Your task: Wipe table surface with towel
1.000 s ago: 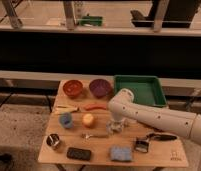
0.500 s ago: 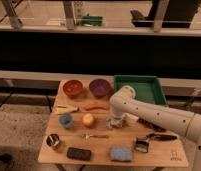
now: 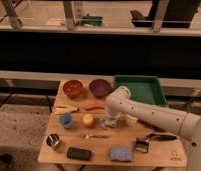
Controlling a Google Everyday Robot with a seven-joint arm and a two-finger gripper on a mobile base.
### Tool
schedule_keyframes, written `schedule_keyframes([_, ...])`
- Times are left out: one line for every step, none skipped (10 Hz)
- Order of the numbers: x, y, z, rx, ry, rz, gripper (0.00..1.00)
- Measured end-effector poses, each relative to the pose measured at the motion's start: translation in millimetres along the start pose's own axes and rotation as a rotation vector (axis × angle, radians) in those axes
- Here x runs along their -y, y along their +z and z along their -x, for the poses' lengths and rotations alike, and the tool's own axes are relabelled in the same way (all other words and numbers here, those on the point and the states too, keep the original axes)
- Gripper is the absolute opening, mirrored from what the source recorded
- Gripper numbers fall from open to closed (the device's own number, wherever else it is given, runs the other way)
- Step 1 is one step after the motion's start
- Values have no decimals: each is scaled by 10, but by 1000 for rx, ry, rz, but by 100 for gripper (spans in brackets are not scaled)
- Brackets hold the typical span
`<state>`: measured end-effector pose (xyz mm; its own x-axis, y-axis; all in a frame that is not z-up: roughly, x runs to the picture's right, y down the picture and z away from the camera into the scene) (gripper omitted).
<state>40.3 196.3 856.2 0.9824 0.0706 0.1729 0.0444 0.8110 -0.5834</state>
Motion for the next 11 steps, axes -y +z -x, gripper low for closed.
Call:
schedule_keyframes([-88,6,63,6,-9,7,0])
schedule_keyframes([-195,10,109,9,-15,15,0])
schedule_keyframes([-324,8,129,10,-14,21,0])
schedule_keyframes([-427,-1,90,5,-2,26,0])
schedule_keyframes([-494,-20,2,1,23,25,0])
schedule_keyframes([-502,-51,-156,-12,55,15,0])
schedule_keyframes([-476,-79,-312,-26,87,4,0])
schedule_keyframes([-433,-105,-442,-39,114,-7,0])
schedule_keyframes([-400,-115,-497,-48,125,-12,0])
schedule_keyframes([-303,-131,-530,-63,131,-20,0])
schedule_keyframes([-214,-130,-496,-65,131,-23,0])
